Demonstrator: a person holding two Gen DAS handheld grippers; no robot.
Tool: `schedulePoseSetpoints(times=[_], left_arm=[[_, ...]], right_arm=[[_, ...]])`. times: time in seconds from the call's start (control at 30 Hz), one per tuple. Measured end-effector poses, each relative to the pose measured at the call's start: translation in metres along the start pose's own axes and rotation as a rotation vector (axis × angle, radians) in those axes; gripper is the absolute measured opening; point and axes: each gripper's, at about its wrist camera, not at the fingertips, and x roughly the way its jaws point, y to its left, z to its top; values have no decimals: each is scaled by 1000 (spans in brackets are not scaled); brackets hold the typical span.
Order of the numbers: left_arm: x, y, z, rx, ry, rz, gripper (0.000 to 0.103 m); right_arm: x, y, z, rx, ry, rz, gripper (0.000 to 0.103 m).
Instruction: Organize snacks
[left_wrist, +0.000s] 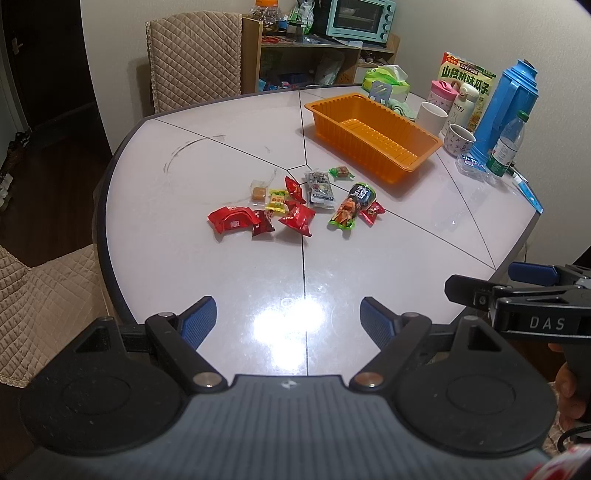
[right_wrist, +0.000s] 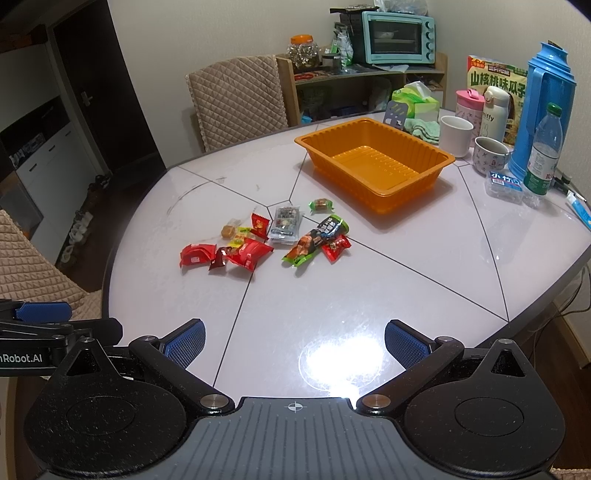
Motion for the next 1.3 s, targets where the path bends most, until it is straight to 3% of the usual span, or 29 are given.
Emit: schedulePoseSetpoints(times=[0.97,1.3], left_arm=[[0,-1,8,-9,9,5,84],[24,4,21,-27,28,15,84]], right_arm=[[19,-1,12,0,11,10,103],[35,-14,17,-4,5,50,103]])
